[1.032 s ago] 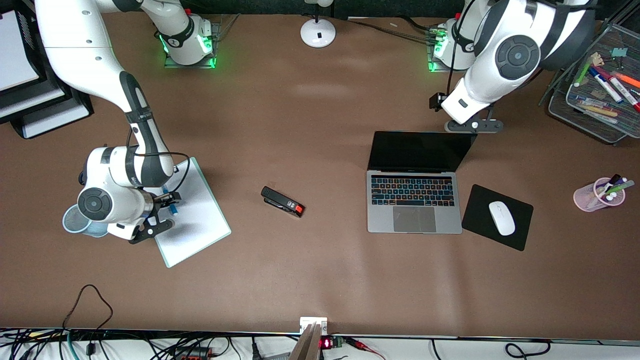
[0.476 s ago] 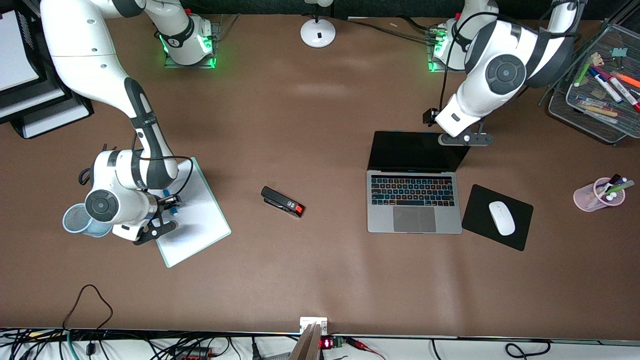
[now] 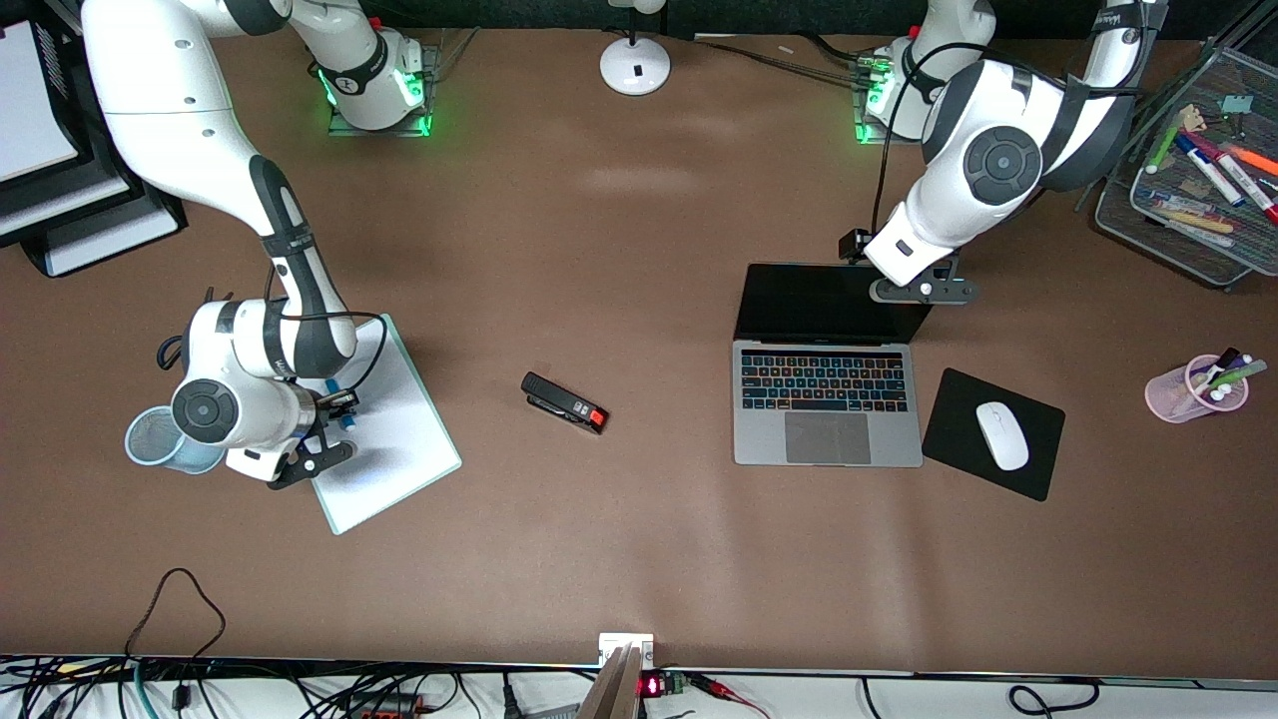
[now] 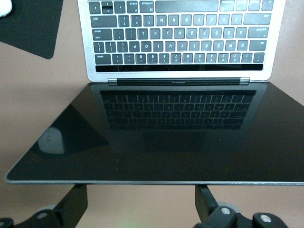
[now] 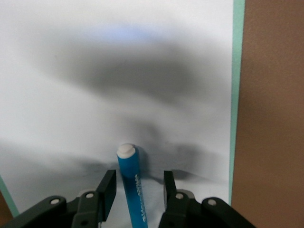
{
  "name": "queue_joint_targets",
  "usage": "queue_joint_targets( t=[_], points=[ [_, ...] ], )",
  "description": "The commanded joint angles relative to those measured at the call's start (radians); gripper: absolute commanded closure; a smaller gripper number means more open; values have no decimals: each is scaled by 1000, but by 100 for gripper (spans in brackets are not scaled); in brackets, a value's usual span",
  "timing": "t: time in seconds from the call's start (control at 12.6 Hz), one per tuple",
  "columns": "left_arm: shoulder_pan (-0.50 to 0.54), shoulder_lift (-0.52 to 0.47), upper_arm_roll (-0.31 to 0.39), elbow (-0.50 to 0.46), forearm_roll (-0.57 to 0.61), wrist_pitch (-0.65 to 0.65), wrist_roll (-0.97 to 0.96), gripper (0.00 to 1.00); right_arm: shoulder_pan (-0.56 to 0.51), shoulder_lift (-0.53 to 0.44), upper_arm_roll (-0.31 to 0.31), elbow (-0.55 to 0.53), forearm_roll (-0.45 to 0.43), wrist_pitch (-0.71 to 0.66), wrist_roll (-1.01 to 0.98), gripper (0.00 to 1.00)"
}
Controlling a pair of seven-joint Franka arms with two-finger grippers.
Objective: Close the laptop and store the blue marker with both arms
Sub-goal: 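Close the right gripper on the marker while the left gripper presses the lid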
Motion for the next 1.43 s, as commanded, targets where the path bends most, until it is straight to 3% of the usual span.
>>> queue_joint_targets(
  t=[0.0,0.24,0.48,0.63,0.71,0.87,1.03,1.19,1.35],
  points=[
    [7,56,-5,85,-17,-2,-3,0,-1,-4,7,-2,38,11,-11,52],
    [9,116,-5,160,-19,-2,-3,0,-1,2,7,0,37,18,-13,52],
    [10,158,-5,201,-14,1,-3,0,-2,4,7,0,32,28,-33,62],
    [15,182,-3,233,-10,1,-3,0,-4,6,5,0,32,30,-59,62],
    [15,191,-3,243,-10,4,-3,0,-4,7,7,0,40,31,-54,69],
    [17,213,-3,251,-10,60,-3,0,-5,15,7,0,40,44,-48,71],
    [18,236,-2,254,-10,111,-3,0,-4,15,7,0,41,44,-45,86],
    [17,259,0,256,-10,157,-3,0,-5,15,7,0,41,44,-45,89],
    [18,285,1,256,-8,202,-3,0,-4,7,5,13,47,42,-44,99]
  ],
)
